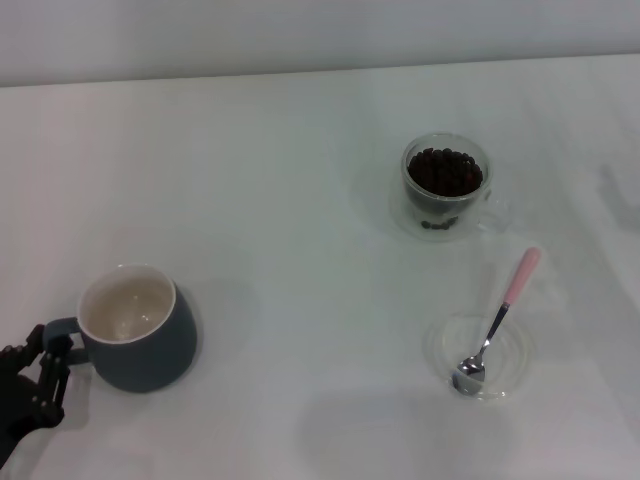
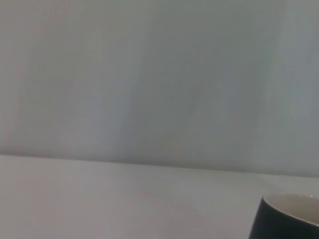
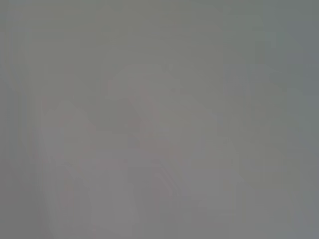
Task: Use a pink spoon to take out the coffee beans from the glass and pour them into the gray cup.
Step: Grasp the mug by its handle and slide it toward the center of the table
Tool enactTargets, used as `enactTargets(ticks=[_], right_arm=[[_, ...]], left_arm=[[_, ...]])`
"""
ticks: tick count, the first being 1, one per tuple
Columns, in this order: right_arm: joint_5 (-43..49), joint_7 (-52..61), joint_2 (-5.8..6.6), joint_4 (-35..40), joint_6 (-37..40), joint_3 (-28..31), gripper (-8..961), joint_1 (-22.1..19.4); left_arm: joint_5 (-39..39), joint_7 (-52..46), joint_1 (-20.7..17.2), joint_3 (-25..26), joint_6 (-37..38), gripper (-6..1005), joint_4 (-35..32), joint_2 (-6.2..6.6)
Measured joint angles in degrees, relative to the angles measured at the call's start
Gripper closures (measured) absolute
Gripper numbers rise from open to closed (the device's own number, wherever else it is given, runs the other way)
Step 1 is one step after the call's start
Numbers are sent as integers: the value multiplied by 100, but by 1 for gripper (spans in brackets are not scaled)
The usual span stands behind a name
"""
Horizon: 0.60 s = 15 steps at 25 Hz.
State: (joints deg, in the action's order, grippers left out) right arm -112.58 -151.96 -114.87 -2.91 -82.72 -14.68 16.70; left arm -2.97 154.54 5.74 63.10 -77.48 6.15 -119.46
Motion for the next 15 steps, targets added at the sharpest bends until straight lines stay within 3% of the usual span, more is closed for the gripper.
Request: enactTargets(ticks=[7,15], right_arm=[[0,-8,-12,-21,-4,0,83,76],[-1,1,-21,-40,-94,0,83,150]], left_arm=[[26,126,184,-10,21,811,-3,14],[805,134,839,-19,491,833,40,0]])
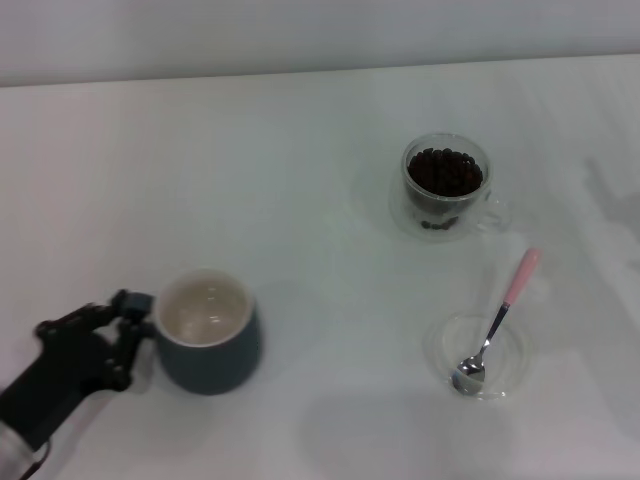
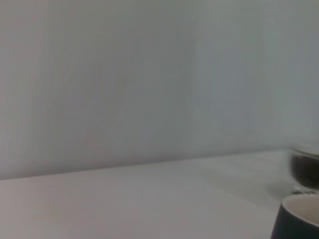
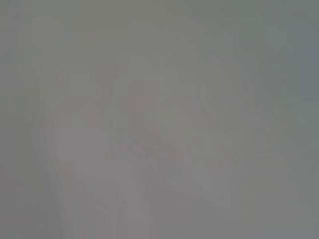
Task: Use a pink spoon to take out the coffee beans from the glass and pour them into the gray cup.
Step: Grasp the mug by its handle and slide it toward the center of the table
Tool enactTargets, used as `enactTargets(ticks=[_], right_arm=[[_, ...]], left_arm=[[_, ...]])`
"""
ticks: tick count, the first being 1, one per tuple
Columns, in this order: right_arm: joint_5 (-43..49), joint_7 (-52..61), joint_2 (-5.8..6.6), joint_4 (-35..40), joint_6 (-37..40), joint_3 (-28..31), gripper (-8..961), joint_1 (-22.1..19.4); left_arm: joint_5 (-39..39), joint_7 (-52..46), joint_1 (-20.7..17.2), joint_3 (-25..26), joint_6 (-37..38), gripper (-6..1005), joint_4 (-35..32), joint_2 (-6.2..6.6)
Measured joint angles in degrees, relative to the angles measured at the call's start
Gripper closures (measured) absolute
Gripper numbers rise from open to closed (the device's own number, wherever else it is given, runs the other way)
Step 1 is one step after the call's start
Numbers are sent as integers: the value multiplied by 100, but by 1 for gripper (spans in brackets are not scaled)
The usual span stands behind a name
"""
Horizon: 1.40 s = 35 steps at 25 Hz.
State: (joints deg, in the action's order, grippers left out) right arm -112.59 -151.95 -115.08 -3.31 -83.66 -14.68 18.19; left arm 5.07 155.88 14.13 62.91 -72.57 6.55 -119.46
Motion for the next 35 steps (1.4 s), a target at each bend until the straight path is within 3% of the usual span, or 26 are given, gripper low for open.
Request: enactTargets(ticks=[6,14,32,35], right_arm=[[0,3,-5,-11,-21,0,84,27],[0,6,-15,-26,-51,0,84,93],[0,-6,-22,4,149,0,84,230],[0,-18,-23,-3,154,2,84,229]], left_arm=[[560,1,322,-54,374,842,408,13],[629,-92,688,-360,532,857,633,14],[644,-203,873,-585,952,847,604,20],[640,-200,872,-578,954,800,612,25]])
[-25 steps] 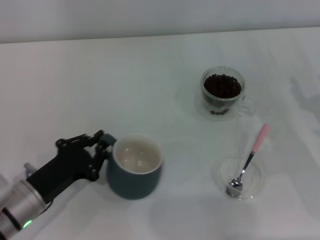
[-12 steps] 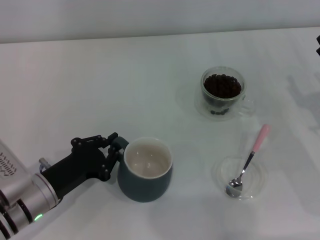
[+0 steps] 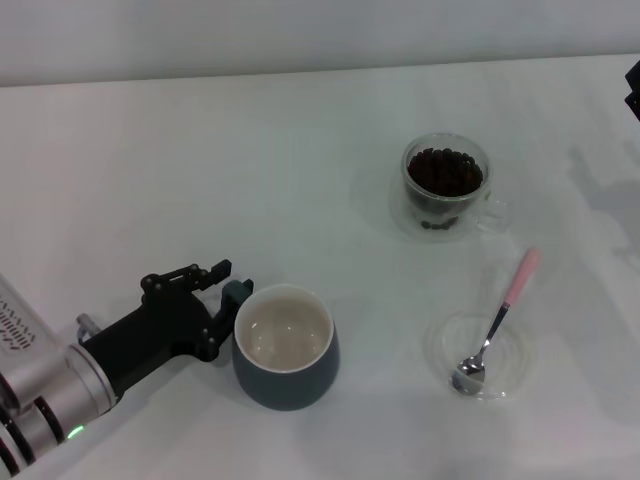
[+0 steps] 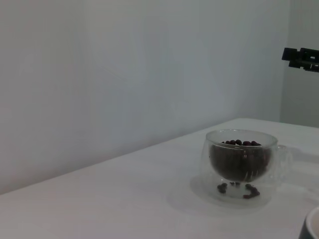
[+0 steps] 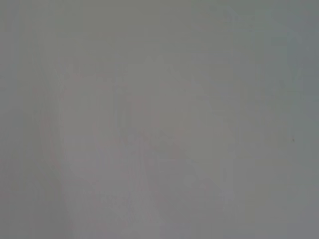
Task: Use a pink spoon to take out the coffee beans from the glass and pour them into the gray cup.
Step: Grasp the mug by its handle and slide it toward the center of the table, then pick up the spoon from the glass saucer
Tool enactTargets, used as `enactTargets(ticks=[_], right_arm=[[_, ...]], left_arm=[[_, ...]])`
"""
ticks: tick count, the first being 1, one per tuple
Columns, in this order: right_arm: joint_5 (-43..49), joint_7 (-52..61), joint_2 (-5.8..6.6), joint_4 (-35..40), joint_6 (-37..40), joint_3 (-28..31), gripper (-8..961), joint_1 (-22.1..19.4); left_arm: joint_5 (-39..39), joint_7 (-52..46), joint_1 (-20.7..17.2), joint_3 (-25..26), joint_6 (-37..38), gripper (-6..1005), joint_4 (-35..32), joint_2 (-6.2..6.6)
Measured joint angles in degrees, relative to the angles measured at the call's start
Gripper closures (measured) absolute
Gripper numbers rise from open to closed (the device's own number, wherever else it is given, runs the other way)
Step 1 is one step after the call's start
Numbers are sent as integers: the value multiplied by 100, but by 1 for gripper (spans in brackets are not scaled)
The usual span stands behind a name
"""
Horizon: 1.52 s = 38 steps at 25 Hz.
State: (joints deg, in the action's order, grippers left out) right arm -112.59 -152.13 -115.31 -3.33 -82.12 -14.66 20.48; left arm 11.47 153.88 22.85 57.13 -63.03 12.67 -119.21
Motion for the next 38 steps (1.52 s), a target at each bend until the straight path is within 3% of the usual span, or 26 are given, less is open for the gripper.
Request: enactTargets(ticks=[9,11,22,29,38], right_arm=[[0,-10,0,-4,3,-2,85,-32],[0,-11,0,-5,-3,6,85,-60],[-15,-17,8,-1,-21,47,85,-157],[-2,-24,20,29,-4,-2,85,-197],[164,744,63,456,290,-419,85,-460]], left_arm=[[4,77,-71,-6,-36,635,-1,12],[4,97,-147,-6,-101,554,17,13],[-48,290,-654,39,-633,357,-27,26],[-210,316,-866,55,-984,360,-159,56],[-1640,462,-1017,63,-1783,362,-824,58]])
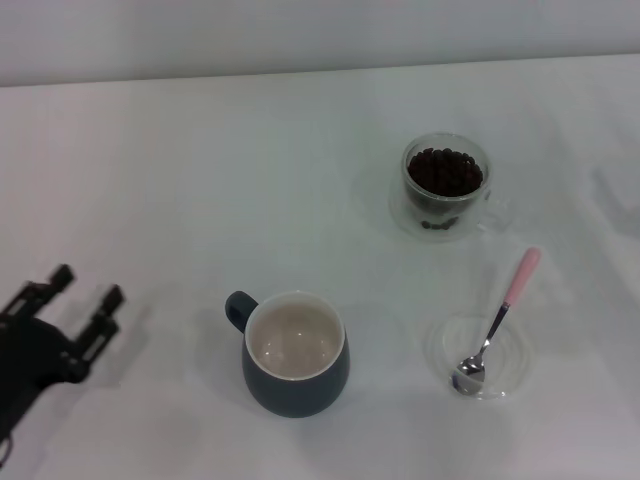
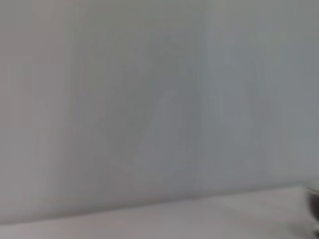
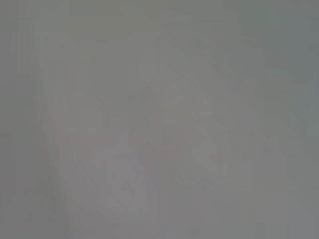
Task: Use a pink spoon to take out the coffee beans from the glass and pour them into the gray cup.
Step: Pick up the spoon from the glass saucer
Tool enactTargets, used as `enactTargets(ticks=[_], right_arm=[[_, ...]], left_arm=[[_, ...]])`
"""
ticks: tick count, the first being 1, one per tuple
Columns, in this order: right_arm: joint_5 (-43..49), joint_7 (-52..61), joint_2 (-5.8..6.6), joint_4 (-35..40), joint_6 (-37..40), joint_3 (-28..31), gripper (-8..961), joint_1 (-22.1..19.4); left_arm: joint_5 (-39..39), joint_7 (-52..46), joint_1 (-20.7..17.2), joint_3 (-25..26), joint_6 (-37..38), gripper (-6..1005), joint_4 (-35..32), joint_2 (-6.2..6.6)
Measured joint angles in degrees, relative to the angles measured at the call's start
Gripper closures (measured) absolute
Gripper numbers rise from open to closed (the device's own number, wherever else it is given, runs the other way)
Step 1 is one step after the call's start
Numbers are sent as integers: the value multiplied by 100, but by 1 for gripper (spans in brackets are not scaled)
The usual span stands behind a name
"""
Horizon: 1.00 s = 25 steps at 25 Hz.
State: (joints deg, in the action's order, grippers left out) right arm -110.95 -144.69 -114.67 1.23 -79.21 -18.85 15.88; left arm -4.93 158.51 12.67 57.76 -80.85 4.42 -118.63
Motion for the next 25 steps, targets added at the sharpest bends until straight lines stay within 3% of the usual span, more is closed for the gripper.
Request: enactTargets(ticks=[4,7,13,16,25], right_arm=[[0,1353,35,772,496,-771,86,-190],[147,2604,132,1330,905,-1469,86,-299],[1397,4837,573,1617,882,-1811,86,-186],[1901,5522,705,1597,606,-1815,86,-100],[3137,6898,753,1607,368,-1822,86,140]], left_arm=[[-545,35,-1,-1,-130,363,-160,-3],[-778,180,17,-1,-134,363,-173,-3],[-1085,335,76,-1,-144,363,-176,-3],[-1122,336,109,-2,-164,363,-167,0],[-1136,346,331,-2,-121,364,-179,5]])
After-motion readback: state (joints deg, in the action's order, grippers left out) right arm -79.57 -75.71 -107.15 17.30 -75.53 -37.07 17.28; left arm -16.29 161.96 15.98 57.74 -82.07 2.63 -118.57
